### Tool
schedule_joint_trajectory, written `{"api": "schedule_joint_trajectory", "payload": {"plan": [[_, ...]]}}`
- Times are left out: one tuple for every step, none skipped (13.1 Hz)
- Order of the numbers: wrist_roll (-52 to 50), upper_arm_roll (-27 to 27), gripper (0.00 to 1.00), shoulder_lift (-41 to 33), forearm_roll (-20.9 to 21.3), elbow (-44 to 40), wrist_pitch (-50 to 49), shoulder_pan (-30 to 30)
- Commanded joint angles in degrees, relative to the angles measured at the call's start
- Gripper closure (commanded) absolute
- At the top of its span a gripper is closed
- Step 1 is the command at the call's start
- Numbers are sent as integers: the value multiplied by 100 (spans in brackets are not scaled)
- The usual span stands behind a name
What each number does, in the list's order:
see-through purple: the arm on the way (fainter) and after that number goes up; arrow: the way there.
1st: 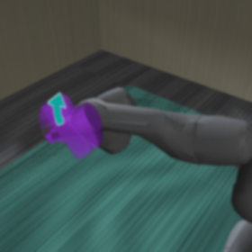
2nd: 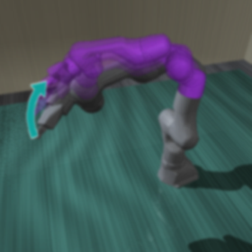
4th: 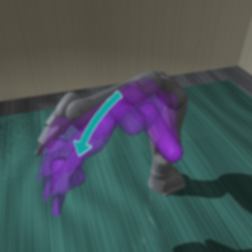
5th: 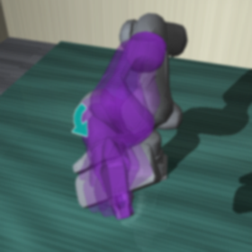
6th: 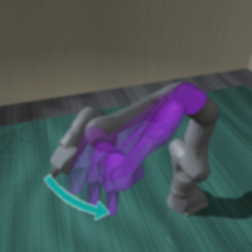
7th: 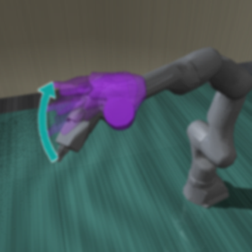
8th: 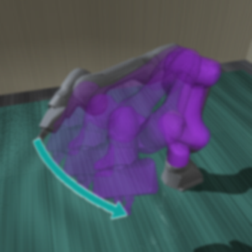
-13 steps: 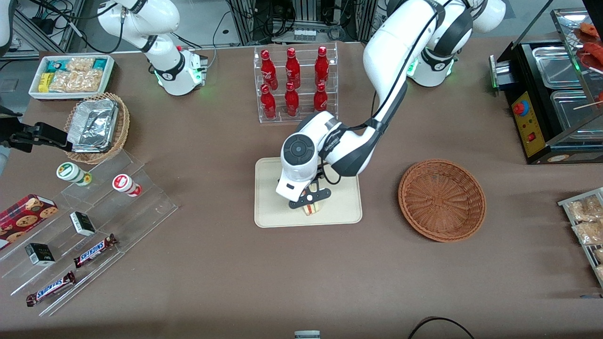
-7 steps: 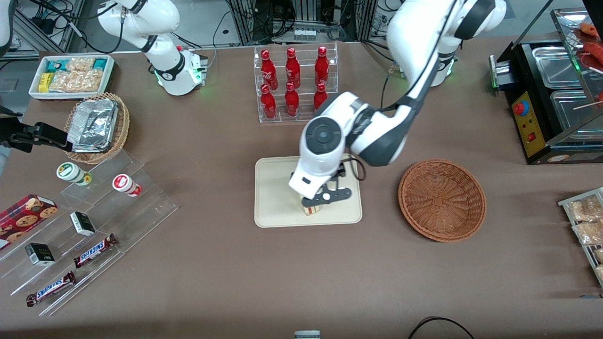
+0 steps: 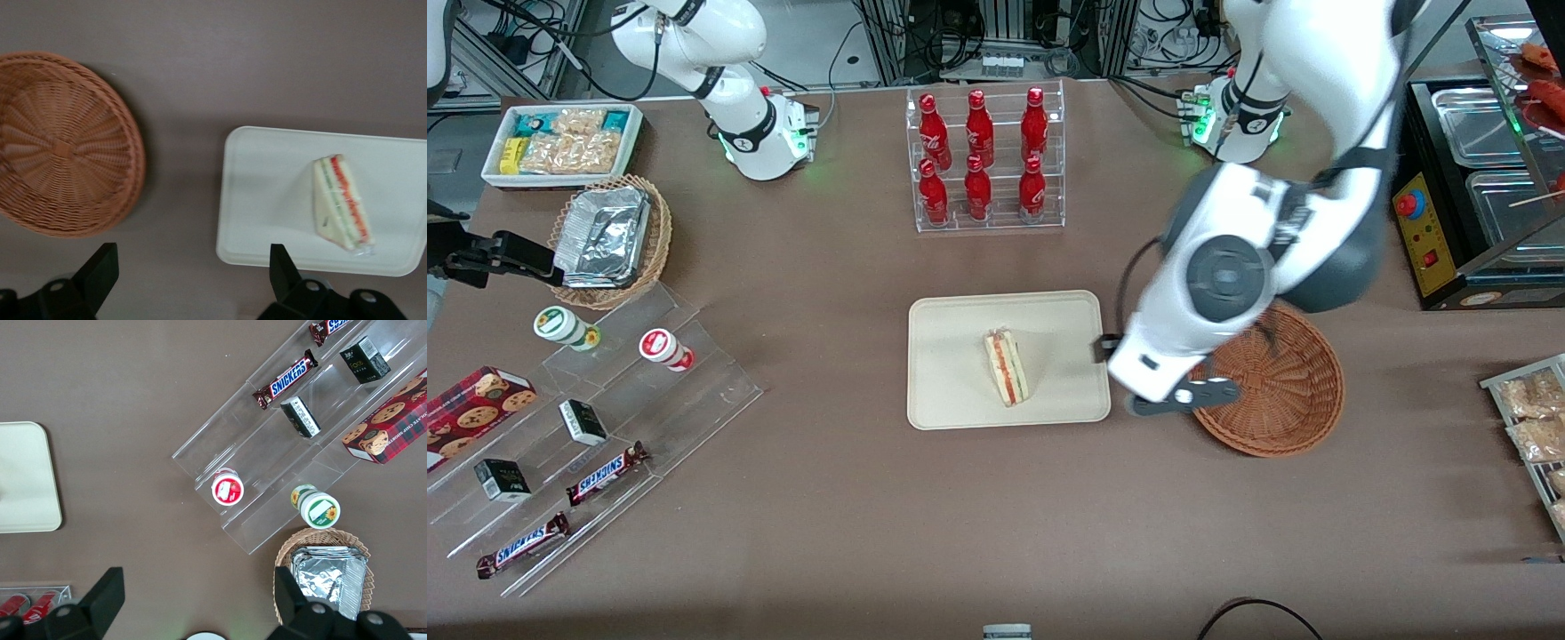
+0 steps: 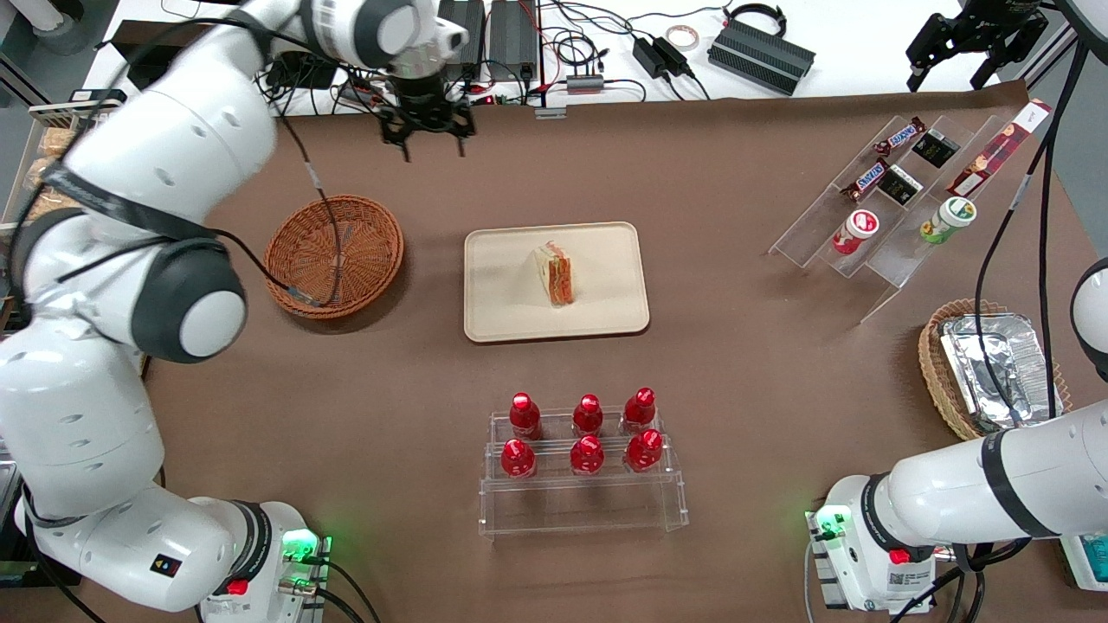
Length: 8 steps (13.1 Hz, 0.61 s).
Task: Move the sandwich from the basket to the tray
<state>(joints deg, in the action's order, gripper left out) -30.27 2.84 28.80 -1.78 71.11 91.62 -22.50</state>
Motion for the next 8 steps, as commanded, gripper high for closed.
{"api": "schedule_joint_trajectory", "payload": {"plan": [[931, 32, 0, -892, 11, 990, 22, 455], [1353, 32, 0, -1059, 11, 1140, 14, 674], [1627, 32, 0, -1174, 11, 1185, -13, 833], [1865, 32, 0, -1262, 2, 1194, -91, 965], [2015, 32, 0, -1332, 11, 1203, -179, 1080], [2199, 32, 0, -1429, 11, 1212, -241, 1194], [2314, 24, 0, -1499, 11, 1221, -259, 1282], [2463, 24, 0, -1605, 19, 1273, -355, 1440]]}}
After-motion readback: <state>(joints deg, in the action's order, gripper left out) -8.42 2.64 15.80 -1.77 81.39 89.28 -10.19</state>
